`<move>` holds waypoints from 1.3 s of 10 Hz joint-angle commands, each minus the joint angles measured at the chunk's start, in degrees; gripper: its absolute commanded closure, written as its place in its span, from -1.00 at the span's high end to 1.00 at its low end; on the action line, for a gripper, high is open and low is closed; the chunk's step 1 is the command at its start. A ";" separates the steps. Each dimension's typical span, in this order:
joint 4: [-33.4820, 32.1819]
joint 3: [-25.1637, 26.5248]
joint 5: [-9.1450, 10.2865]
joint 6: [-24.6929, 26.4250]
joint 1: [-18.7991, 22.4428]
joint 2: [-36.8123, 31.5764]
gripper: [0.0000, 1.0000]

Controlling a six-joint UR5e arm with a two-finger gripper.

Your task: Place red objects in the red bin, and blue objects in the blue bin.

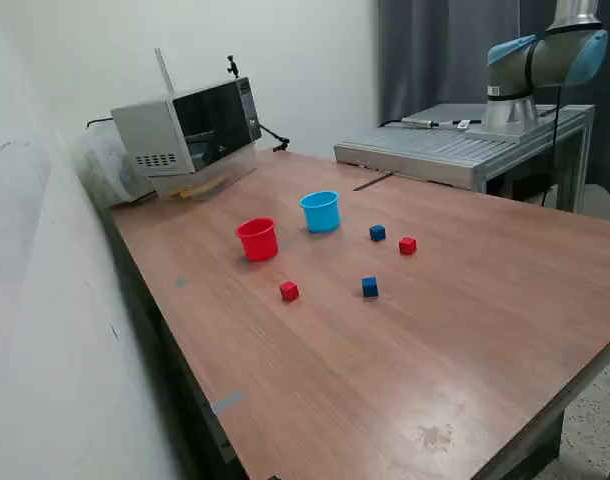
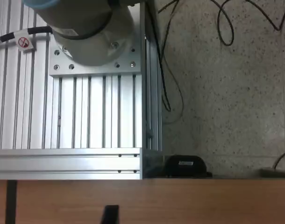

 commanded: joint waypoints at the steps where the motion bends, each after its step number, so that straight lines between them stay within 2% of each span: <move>1: 0.00 0.00 0.00 0.00 -0.09 0.00 1.00; 13: -0.97 -0.53 0.17 -0.18 0.35 0.26 1.00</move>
